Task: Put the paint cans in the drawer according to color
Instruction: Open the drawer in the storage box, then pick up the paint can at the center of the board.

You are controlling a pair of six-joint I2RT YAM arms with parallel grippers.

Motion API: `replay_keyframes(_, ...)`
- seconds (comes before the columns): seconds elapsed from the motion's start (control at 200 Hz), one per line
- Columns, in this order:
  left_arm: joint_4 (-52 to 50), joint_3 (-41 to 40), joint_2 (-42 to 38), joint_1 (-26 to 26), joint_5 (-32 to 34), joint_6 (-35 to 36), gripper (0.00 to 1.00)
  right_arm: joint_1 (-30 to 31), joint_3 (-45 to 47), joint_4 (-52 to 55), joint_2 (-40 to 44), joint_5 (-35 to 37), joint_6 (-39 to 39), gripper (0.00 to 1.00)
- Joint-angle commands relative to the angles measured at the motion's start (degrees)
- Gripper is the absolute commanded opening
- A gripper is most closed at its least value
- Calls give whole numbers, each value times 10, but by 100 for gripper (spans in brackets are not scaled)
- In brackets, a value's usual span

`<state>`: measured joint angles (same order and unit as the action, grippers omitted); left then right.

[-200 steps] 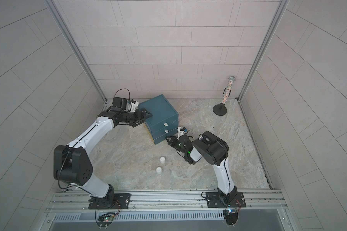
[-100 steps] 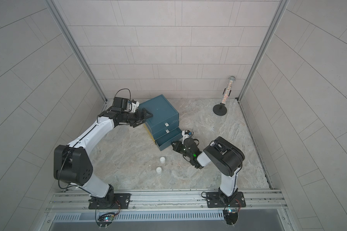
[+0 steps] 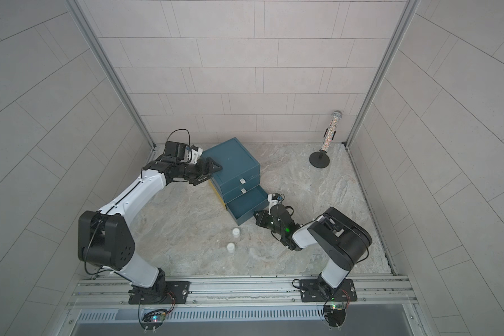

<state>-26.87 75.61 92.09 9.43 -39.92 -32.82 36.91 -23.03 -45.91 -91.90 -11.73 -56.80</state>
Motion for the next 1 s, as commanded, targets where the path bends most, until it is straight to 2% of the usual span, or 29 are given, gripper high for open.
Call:
replay_keyframes(0.0,-47,-6,18,2,26,7,93,4,-18,157,65,47,64,33)
replay_keyframes(0.06,-47,-6,18,2,26,7,93,13,-41,235,101,65,92,45)
replay_keyframes(0.195,-47,-6,18,2,26,7,93,46,-89,380,184,123,136,58)
replay_keyframes(0.28,-47,-6,18,2,27,7,93,80,-122,458,219,157,153,61)
replay_keyframes(0.39,-47,-6,18,2,27,7,93,138,-165,541,229,204,139,60)
replay_keyframes(0.53,-47,-6,18,2,29,8,93,223,-193,572,208,244,117,60)
replay_keyframes(0.66,-47,-7,19,2,30,7,93,271,-225,590,156,239,94,60)
replay_keyframes(0.816,-49,-6,19,2,30,9,93,314,-274,614,82,228,86,61)
replay_keyframes(0.996,-49,-6,16,2,30,9,93,324,-303,611,19,186,70,64)
